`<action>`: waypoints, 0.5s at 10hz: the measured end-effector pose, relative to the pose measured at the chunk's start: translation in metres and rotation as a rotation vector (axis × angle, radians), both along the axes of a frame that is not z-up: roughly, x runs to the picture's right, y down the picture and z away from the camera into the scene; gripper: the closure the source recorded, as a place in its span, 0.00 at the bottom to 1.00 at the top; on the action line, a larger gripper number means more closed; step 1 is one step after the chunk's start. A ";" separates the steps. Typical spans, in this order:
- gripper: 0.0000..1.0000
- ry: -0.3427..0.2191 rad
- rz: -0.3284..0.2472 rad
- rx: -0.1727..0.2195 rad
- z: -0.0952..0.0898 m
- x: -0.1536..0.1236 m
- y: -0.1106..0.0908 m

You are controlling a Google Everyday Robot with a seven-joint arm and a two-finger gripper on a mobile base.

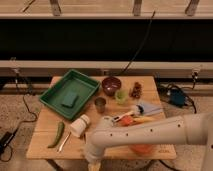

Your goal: Place eraser in purple bowl

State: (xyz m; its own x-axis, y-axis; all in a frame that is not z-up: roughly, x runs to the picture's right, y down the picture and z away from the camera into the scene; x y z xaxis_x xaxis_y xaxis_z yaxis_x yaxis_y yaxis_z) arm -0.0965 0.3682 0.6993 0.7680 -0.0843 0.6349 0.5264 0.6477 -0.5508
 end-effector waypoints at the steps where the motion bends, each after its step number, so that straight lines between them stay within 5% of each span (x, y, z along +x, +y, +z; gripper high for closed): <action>1: 0.20 0.009 -0.002 0.001 0.002 0.004 -0.001; 5: 0.20 0.052 -0.001 0.027 0.012 0.035 -0.019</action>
